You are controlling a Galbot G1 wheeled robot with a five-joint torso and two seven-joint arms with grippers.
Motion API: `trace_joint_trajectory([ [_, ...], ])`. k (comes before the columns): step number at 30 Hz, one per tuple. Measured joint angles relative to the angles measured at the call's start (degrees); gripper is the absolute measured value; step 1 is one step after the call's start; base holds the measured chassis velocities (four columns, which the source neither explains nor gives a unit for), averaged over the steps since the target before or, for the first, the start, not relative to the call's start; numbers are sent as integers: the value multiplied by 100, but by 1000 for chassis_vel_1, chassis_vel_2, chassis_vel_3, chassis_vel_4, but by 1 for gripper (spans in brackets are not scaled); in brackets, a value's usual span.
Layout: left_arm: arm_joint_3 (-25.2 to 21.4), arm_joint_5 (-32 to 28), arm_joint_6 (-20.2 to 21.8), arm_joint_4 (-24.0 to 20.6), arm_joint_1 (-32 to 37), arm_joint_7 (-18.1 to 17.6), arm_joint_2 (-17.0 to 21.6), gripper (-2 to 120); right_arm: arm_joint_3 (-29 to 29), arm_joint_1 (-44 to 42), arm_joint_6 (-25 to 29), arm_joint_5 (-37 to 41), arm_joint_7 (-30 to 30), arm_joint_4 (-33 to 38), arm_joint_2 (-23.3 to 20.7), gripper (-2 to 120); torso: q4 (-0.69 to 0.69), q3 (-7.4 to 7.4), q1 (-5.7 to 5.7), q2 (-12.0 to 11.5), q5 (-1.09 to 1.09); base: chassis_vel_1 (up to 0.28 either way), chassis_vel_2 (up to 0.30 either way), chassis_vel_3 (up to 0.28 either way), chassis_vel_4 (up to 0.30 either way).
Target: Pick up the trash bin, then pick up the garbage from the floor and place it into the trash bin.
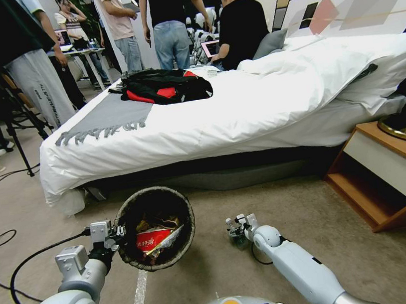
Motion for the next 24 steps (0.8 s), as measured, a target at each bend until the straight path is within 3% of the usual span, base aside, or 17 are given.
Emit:
trace_joint_trajectory([
  [10, 32, 31, 0, 0, 9, 0, -24, 1, 27, 31, 140, -109, -106, -339, 78, 95, 0, 0, 0, 0, 0, 0, 0, 0, 0],
  [14, 28, 35, 0, 0, 32, 0, -24, 1, 36, 10, 186, -170, -184, -351, 81, 81, 0, 0, 0, 0, 0, 0, 0, 0, 0],
  [16, 27, 40, 0, 0, 42, 0, -24, 1, 41, -9, 213, -210, -216, -333, 78, 67, -1, 0, 0, 0, -1, 0, 0, 0, 0],
  [18, 27, 40, 0, 0, 42, 0, -24, 1, 42, -11, 216, -213, -217, -328, 78, 67, -1, 0, 0, 0, -1, 0, 0, 0, 0],
  [19, 30, 42, 0, 0, 43, 0, -24, 1, 43, -15, 225, -217, -225, -314, 81, 58, -1, 0, 0, 0, -1, 0, 0, 0, 0],
  [24, 35, 49, 0, 0, 54, 0, -26, 1, 53, -37, 289, -258, -234, -294, 87, 41, 0, 0, 0, 0, 0, 0, 0, 0, 0],
])
